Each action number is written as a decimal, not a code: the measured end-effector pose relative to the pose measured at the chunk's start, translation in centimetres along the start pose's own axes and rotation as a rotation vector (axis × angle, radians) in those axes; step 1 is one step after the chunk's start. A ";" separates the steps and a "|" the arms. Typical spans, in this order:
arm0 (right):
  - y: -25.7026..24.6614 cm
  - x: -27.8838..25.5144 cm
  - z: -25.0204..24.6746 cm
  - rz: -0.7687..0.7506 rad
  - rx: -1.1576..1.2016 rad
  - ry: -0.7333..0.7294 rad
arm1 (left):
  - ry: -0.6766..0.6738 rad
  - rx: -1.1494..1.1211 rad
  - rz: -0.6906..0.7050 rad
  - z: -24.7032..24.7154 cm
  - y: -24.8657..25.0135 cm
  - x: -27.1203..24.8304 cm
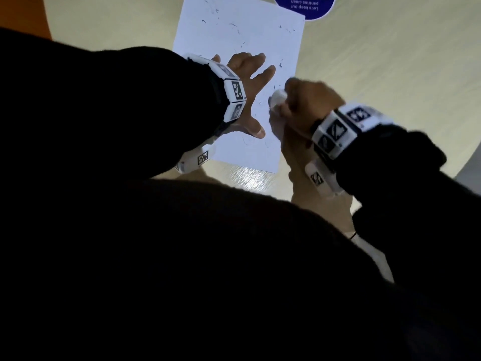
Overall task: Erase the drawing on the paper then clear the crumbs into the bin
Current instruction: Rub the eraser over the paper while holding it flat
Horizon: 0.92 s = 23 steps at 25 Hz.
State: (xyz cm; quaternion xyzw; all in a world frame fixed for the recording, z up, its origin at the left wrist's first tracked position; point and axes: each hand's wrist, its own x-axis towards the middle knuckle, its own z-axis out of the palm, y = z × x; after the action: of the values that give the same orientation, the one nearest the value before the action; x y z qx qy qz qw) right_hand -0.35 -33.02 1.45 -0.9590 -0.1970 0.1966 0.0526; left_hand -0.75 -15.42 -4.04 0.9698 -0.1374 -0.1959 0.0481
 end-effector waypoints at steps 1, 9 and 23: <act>-0.1 -1.2 0.8 -0.032 0.002 -0.047 | 0.005 0.000 0.001 0.2 -0.1 0.0; 0.3 0.2 -0.2 0.007 0.004 -0.009 | 0.022 0.016 0.011 0.0 0.0 0.0; 0.0 0.2 -0.5 -0.041 -0.021 0.003 | 0.007 0.037 0.014 -0.2 0.1 0.0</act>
State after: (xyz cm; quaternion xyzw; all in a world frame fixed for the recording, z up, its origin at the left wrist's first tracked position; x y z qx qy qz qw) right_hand 0.02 -32.95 1.84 -0.9556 -0.2187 0.1920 0.0469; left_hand -0.75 -15.51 -3.86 0.9702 -0.1477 -0.1895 0.0318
